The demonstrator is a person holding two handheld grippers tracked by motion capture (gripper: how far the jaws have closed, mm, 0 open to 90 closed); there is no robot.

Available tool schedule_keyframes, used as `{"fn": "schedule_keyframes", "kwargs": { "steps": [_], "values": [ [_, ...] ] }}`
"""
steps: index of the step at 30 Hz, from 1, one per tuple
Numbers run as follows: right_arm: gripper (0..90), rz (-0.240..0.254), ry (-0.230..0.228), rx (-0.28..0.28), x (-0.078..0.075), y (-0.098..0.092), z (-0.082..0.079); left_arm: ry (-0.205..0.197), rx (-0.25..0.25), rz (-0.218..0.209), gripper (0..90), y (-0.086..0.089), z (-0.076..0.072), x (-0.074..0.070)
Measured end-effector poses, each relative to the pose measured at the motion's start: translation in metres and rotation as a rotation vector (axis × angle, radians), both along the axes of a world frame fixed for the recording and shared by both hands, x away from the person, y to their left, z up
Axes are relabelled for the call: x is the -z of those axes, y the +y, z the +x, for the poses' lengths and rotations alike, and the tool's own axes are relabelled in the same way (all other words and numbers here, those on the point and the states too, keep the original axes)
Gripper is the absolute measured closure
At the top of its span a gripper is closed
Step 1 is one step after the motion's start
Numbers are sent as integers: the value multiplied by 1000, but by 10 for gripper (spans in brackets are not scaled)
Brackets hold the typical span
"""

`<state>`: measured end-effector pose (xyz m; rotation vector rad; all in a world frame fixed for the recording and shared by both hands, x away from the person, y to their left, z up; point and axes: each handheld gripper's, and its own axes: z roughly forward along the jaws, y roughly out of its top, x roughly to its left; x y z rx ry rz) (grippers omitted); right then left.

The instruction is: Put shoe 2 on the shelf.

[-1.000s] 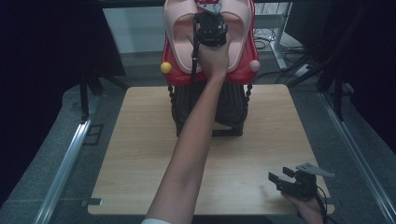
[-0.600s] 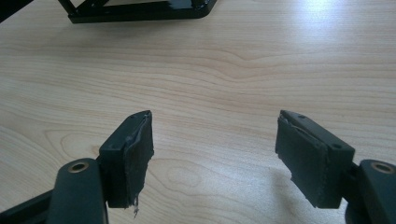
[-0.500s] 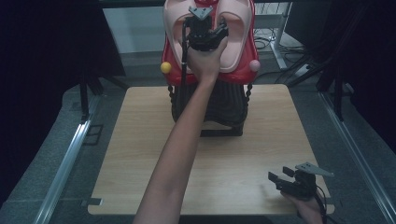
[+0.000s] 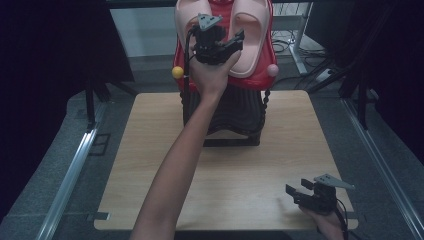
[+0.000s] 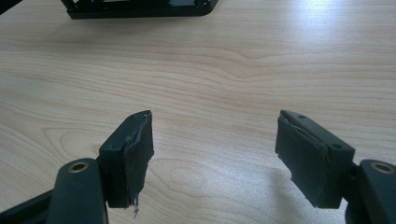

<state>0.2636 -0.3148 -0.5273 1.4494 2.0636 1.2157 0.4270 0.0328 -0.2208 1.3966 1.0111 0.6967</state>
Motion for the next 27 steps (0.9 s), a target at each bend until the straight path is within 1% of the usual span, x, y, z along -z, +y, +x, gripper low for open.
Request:
{"fn": "schedule_keyframes", "kwargs": {
  "steps": [3, 4, 5, 9, 12, 16, 20, 23, 27],
  "values": [
    [277, -3, -3, -1, -1, 0, -1, -1, 28, -3, 462, 3, -6, 2],
    [277, -3, -4, -2, -1, 0, -1, -8, 38, -2, 463, 4, -8, 3],
    [277, -3, -4, -3, -1, 0, -1, -9, 39, 4, 464, 4, -10, 4],
    [277, -6, -2, -3, -1, 1, -1, -17, 77, 18, 457, 9, -18, 10],
    [277, -10, -3, -6, -1, 2, -1, -18, 103, 21, 452, 13, -22, 14],
    [277, -10, -4, -6, -1, 2, -1, -24, 123, 31, 457, 20, -30, 20],
    [277, -12, -3, -5, -1, 2, -2, -34, 138, 26, 455, 29, -41, 26],
    [277, -17, -2, -6, 0, 2, -2, -34, 154, 18, 450, 38, -50, 31],
    [277, -19, -7, -7, -1, 3, -3, -38, 180, 23, 443, 49, -64, 40]
  ]
}}
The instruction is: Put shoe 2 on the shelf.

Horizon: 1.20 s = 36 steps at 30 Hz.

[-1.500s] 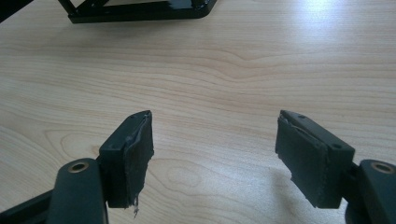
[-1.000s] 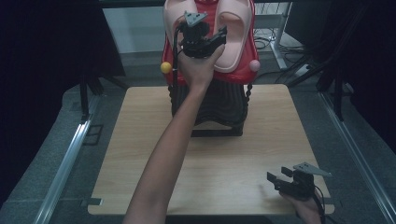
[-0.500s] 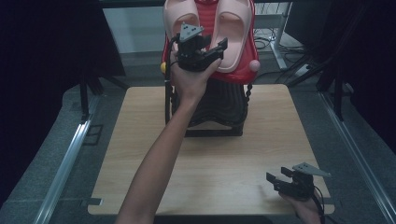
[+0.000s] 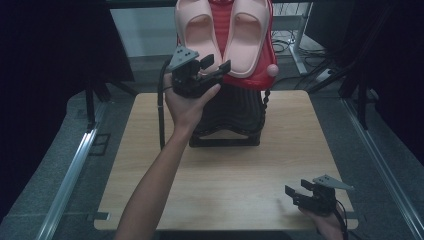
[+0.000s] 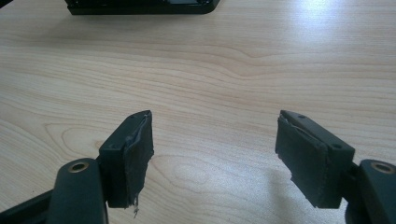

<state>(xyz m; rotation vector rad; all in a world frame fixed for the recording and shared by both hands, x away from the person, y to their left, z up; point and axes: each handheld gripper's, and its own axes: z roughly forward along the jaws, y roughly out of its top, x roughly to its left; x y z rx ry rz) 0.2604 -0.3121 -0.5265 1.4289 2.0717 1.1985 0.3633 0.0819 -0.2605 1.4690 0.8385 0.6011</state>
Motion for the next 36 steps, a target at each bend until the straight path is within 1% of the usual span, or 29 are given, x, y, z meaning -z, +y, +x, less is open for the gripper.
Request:
{"fn": "schedule_keyframes", "kwargs": {
  "steps": [2, 4, 7, 9, 10, 12, 14, 15, 17, 19, 21, 22, 24, 25, 28, 30, 33, 34, 36],
  "values": [
    [277, 0, 0, -1, 0, 0, 0, -5, 14, -7, 443, 4, -7, 6],
    [277, -4, -1, -1, 0, 0, 0, -9, 24, 0, 442, 10, -14, 14],
    [277, -8, -1, -1, 0, 1, 0, -3, 39, -3, 442, 17, -25, 27],
    [276, -9, 2, -2, 1, 1, 0, 14, 76, -26, 441, 22, -32, 39],
    [274, -12, 3, -5, 2, 2, 0, 16, 76, -28, 441, 24, -34, 43],
    [272, -18, 4, -7, 2, 2, 0, 20, 77, -19, 441, 28, -40, 54],
    [272, -19, 2, -7, 1, 2, -1, 30, 79, -13, 439, 31, -46, 66],
    [271, -21, 2, -7, 1, 2, -1, 36, 84, -16, 439, 33, -49, 74],
    [270, -24, 5, -8, 2, 3, -1, 44, 87, -5, 435, 36, -54, 85],
    [269, -28, 7, -10, 3, 4, -1, 57, 106, -18, 437, 38, -59, 98],
    [269, -31, 12, -11, 4, 5, 0, 63, 105, 6, 433, 38, -64, 112],
    [268, -34, 13, -13, 4, 5, 0, 66, 105, 9, 433, 39, -66, 119],
    [267, -34, 15, -14, 5, 5, 0, 88, 116, 3, 432, 41, -70, 135],
    [266, -31, 16, -16, 5, 5, 0, 98, 119, 12, 430, 42, -73, 142],
    [266, -30, 16, -19, 5, 5, -1, 130, 125, 15, 427, 44, -78, 163],
    [266, -33, 19, -18, 6, 5, 0, 147, 125, 48, 424, 46, -83, 180],
    [266, -37, 24, -16, 8, 4, 0, 165, 124, 70, 419, 47, -89, 200],
    [266, -38, 27, -16, 8, 4, 1, 179, 132, 72, 419, 49, -90, 208],
    [266, -39, 27, -15, 9, 4, 1, 184, 133, 91, 412, 51, -95, 221]
  ]
}}
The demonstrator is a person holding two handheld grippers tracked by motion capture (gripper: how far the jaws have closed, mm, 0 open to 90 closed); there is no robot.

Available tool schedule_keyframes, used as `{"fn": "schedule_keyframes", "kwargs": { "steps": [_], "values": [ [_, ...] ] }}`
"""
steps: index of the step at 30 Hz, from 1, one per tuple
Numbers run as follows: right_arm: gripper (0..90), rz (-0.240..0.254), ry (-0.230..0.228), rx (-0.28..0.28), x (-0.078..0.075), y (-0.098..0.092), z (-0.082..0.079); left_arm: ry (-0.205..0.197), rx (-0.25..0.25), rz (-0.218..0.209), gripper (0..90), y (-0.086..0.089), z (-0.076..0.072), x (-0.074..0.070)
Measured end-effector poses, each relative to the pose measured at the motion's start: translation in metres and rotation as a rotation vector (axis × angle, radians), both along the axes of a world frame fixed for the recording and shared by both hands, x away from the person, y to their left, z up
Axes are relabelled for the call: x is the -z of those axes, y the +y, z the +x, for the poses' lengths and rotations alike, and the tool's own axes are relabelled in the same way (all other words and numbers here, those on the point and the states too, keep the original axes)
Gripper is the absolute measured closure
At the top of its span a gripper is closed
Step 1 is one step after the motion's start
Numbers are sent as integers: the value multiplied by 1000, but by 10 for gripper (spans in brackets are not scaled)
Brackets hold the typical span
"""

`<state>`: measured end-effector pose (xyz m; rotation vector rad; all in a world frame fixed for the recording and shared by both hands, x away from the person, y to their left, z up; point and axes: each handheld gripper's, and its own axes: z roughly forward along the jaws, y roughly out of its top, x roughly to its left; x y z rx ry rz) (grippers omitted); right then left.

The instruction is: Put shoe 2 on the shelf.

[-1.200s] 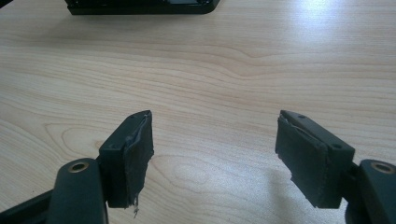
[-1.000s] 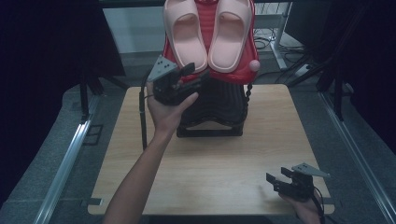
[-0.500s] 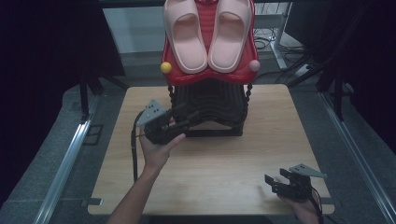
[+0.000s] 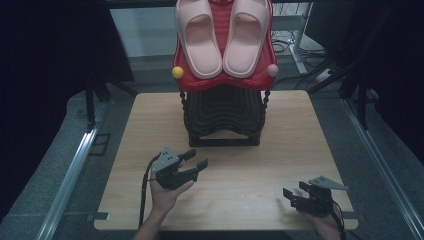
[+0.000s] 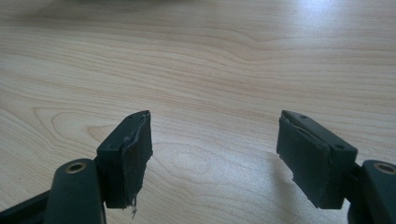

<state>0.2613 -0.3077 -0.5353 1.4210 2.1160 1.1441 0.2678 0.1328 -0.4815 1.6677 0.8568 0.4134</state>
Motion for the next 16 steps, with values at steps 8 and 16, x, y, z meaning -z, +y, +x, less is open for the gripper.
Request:
{"fn": "schedule_keyframes", "kwargs": {
  "steps": [8, 16],
  "values": [
    [265, 7, 8, 1, 2, -1, 3, 34, 11, 99, 404, 4, -18, 35],
    [263, 1, -3, -5, 0, 2, 5, 58, 22, 84, 391, 5, -16, 41]
  ]
}}
